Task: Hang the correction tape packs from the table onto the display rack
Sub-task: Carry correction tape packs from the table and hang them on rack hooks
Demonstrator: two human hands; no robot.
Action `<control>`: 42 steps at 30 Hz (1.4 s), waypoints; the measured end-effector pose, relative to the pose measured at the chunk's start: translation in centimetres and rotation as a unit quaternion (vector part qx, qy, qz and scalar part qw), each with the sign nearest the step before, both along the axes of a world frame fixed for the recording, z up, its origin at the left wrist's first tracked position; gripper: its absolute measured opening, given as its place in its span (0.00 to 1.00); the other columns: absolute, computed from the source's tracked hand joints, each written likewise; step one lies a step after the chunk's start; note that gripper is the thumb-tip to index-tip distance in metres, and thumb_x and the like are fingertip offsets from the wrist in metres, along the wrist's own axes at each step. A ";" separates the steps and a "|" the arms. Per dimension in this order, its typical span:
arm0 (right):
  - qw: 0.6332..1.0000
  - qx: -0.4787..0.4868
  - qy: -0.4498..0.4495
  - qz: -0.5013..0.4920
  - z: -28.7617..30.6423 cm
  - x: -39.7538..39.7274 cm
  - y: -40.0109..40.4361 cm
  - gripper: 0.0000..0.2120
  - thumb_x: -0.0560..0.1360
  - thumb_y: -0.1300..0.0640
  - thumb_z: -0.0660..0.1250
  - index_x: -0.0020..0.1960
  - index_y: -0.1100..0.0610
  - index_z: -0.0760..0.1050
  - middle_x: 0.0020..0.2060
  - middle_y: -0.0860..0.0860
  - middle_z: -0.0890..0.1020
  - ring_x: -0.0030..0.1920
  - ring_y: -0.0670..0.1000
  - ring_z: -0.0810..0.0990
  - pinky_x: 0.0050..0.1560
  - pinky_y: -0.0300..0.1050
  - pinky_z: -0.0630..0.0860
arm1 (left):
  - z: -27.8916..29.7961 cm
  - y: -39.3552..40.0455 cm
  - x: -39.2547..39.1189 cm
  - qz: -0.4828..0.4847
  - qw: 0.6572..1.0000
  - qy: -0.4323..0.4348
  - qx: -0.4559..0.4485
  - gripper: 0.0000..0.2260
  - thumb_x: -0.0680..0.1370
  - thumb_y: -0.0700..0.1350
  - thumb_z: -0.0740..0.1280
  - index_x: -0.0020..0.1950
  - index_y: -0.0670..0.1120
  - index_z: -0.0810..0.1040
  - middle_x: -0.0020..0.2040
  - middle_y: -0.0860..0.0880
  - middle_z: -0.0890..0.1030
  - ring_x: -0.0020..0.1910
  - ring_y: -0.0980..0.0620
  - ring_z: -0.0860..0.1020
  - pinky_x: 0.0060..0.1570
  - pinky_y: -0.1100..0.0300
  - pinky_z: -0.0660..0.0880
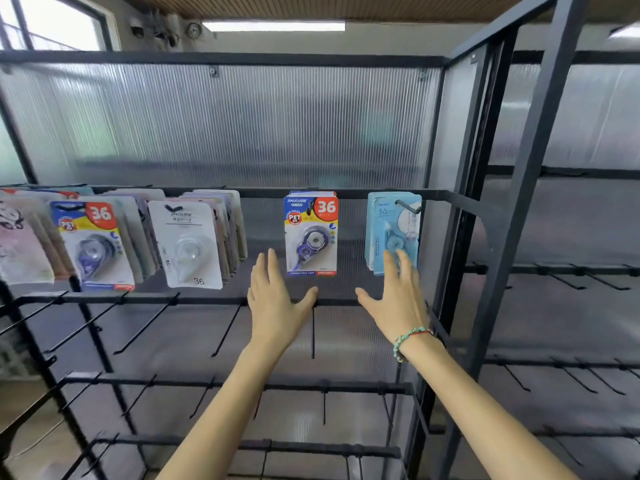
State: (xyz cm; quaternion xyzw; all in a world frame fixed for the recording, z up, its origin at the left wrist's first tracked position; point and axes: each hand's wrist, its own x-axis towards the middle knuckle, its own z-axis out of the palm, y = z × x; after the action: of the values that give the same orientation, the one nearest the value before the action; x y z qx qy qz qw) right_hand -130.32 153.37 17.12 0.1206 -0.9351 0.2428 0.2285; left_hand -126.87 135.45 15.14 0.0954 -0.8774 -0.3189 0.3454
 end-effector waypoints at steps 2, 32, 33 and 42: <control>0.999 0.029 -0.004 0.045 -0.8 1.4 -1.1 0.37 0.77 0.44 0.63 0.77 0.55 0.50 0.77 0.53 0.51 0.75 0.54 0.52 0.74 0.48 0.53 | -0.9 -0.9 2.1 0.003 0.999 -0.022 -0.023 0.41 0.75 0.51 0.70 0.79 0.42 0.49 0.78 0.42 0.53 0.78 0.45 0.51 0.74 0.45 0.54; 0.795 0.061 -0.098 0.596 -6.9 48.0 -51.9 0.30 0.77 0.52 0.64 0.76 0.56 0.59 0.74 0.54 0.62 0.74 0.52 0.57 0.72 0.42 0.53 | -6.9 -38.6 64.6 0.488 0.862 -0.126 0.053 0.29 0.77 0.43 0.67 0.75 0.39 0.62 0.72 0.42 0.68 0.72 0.44 0.64 0.70 0.55 0.60; 0.784 0.069 -0.099 0.609 -7.1 49.7 -53.5 0.30 0.77 0.52 0.64 0.76 0.57 0.59 0.74 0.54 0.62 0.74 0.52 0.57 0.72 0.42 0.53 | -7.1 -39.3 66.6 0.502 0.853 -0.130 0.058 0.29 0.78 0.44 0.66 0.76 0.39 0.61 0.73 0.42 0.68 0.72 0.44 0.64 0.70 0.55 0.59; 0.695 0.122 -0.096 0.702 -9.4 61.1 -67.8 0.29 0.77 0.52 0.64 0.75 0.57 0.61 0.74 0.54 0.63 0.74 0.53 0.59 0.72 0.42 0.55 | -9.5 -46.9 78.9 0.611 0.772 -0.127 0.123 0.27 0.79 0.45 0.65 0.76 0.40 0.61 0.73 0.43 0.67 0.73 0.46 0.63 0.71 0.55 0.59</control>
State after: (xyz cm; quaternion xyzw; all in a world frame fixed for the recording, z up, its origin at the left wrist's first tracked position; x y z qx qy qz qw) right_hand -69.26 85.58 7.67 0.7448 -0.6166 0.2270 -0.1163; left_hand -47.94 88.58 5.67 0.6922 -0.6238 -0.1307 0.3385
